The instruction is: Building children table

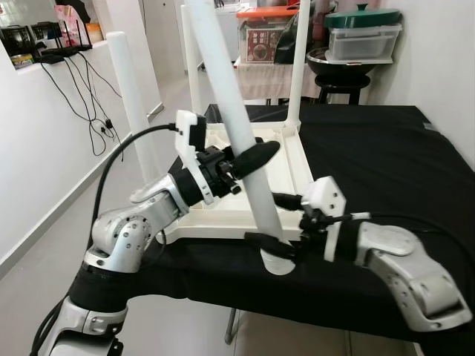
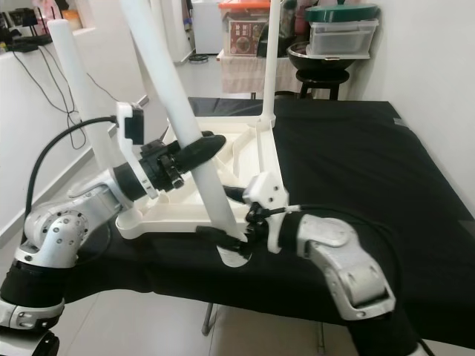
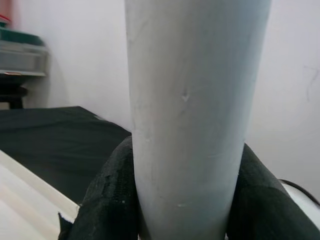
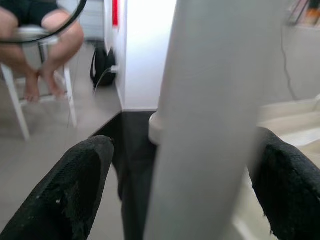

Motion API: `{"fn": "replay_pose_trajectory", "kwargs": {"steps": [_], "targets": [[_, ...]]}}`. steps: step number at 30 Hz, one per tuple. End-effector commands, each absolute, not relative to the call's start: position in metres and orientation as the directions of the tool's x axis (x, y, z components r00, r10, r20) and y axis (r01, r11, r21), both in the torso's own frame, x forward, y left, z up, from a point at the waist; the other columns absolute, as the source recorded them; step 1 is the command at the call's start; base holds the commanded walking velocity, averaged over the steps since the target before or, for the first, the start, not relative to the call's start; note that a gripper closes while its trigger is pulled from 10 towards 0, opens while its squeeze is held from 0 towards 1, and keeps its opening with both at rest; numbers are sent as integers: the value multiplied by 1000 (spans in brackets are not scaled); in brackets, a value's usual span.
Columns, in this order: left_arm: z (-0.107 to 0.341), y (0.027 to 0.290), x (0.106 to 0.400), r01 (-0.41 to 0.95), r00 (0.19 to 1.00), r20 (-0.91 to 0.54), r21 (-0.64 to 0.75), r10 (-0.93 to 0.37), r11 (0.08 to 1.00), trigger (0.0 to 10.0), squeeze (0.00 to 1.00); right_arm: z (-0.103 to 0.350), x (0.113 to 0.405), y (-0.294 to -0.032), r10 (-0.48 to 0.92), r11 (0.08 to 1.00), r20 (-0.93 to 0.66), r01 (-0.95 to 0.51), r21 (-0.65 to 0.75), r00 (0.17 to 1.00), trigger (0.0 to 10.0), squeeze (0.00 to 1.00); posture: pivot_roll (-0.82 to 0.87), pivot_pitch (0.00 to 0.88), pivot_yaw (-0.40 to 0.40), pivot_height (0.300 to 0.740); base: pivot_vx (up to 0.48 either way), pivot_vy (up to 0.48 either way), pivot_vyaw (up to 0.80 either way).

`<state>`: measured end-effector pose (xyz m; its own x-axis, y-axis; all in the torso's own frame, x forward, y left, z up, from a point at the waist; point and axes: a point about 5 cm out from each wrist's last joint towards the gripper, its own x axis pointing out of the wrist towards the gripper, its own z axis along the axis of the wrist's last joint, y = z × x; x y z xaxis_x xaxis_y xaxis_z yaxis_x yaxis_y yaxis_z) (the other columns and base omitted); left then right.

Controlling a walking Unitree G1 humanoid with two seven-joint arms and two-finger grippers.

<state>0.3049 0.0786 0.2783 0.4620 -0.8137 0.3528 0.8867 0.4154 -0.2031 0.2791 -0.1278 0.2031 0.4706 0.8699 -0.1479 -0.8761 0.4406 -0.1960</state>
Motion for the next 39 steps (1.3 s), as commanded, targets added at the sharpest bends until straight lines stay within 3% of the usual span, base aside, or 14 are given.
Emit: {"fn": "replay_pose_trajectory", "kwargs": {"steps": [1, 14, 15, 16, 17, 21, 39], "targets": [[279, 76, 302, 897, 441, 357, -183, -823, 401, 0, 0, 198, 282, -121, 861, 441, -188, -878, -184, 472, 10000, 0, -68, 0, 49, 740, 0, 0, 0], [282, 61, 297, 920, 392, 381, -179, -837, 349, 0, 0, 184, 293, -104, 810, 515, -249, -847, -132, 531, 10000, 0, -70, 0, 40, 740, 0, 0, 0], [283, 60, 297, 922, 387, 384, -179, -839, 343, 0, 0, 182, 294, -102, 801, 530, -253, -839, -123, 543, 6314, 0, -70, 0, 40, 740, 0, 0, 0], [283, 60, 297, 922, 387, 384, -179, -839, 343, 0, 0, 182, 294, -102, 801, 530, -253, -839, -123, 543, 6314, 0, -70, 0, 40, 740, 0, 0, 0], [284, 58, 296, 925, 379, 387, -178, -840, 335, 0, 0, 178, 297, -102, 781, 556, -269, -824, -111, 563, 0, 0, -70, 0, 40, 740, 0, 0, 0], [288, 50, 294, 937, 349, 404, -166, -846, 307, 0, 0, 173, 306, -104, 729, 623, -295, -777, -89, 618, 0, 0, -70, 0, 36, 740, 0, 0, 0], [292, 39, 285, 960, 279, 440, -133, -854, 245, 0, 0, 173, 315, -103, 672, 706, -277, -707, -43, 687, 0, 0, -69, 0, 39, 740, 0, 0, 0]]}}
